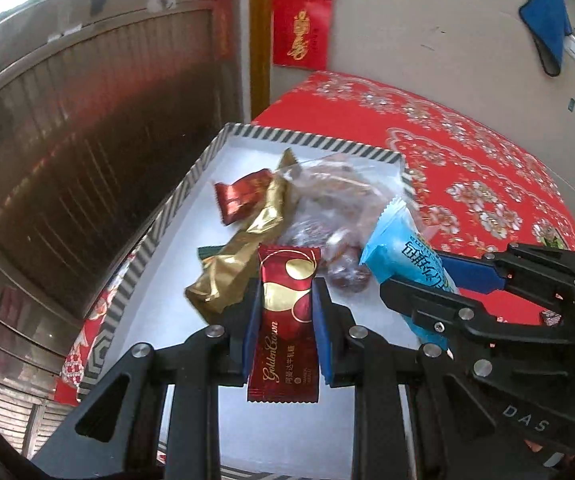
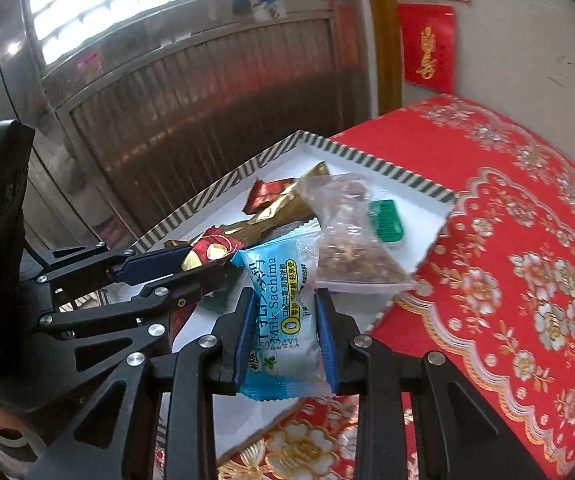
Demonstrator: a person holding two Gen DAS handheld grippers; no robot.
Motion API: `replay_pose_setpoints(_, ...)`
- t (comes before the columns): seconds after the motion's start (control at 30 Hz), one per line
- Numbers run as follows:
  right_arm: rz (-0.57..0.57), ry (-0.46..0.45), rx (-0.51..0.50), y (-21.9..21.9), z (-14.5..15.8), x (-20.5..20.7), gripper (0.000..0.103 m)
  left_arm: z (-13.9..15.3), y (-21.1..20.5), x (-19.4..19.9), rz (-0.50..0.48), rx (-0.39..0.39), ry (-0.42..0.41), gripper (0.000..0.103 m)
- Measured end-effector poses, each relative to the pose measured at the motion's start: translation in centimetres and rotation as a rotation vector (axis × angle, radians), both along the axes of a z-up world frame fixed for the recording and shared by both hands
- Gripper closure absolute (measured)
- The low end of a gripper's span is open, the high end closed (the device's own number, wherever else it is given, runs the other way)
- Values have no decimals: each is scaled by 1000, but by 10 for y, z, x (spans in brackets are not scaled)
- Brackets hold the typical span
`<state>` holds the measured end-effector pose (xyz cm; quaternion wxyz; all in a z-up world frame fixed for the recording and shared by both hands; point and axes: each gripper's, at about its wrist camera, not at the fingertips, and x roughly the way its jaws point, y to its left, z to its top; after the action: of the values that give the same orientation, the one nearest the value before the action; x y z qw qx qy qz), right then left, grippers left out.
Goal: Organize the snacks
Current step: 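Carry the red bar and blue sachima packet over the white box with both tools, then open both tools to drop the red bar and sachima packet into the box, then move both tools back to the dark chocolate stick and brown cake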
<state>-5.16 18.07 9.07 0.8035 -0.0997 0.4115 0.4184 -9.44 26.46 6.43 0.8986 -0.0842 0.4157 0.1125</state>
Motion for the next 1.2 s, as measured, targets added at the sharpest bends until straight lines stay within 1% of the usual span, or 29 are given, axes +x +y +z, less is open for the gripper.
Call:
replay_pose_setpoints(0.3,22,24,-19,17,-10,-1,73,-9,13,-3,27,10,17,76)
replay_pose_setpoints(0.5,36,54,-54,28,-25,-2,73,-23,19,-2,42,14,50,76)
replay_pose_setpoints(0.67,35,71,-68,28,-33,-3,73,-35,19,0,61,51,84,76)
replay_pose_setpoints(0.7,32,68,-69,28,-33,-3,72,-36,19,0,67,59,87,76)
replay_pose_setpoints(0.73,25,63,-69,26,-31,-3,67,-37,19,0,73,64,90,76)
replay_pose_setpoints(0.77,16,58,-69,23,-30,-2,58,-38,20,0,79,63,92,75)
replay_pose_setpoints(0.8,8,56,-68,21,-30,-2,55,-39,20,0,85,59,93,72)
replay_pose_setpoints(0.87,-7,64,-35,13,-26,0,42,-38,22,-1,101,56,88,66)
replay_pose_setpoints(0.9,-12,71,-18,9,-25,1,40,-37,22,-1,109,57,84,57)
replay_pose_setpoints(0.93,-15,72,-8,7,-23,1,39,-35,22,-1,117,62,78,50)
replay_pose_setpoints(1.03,-18,52,14,0,-15,-4,38,-27,18,-3,132,82,50,42)
replay_pose_setpoints(1.17,-34,32,40,-14,-7,-5,30,-17,6,-5,125,130,25,35)
replay_pose_setpoints(1.2,-42,28,44,-19,-5,-6,29,-15,3,-4,121,135,21,32)
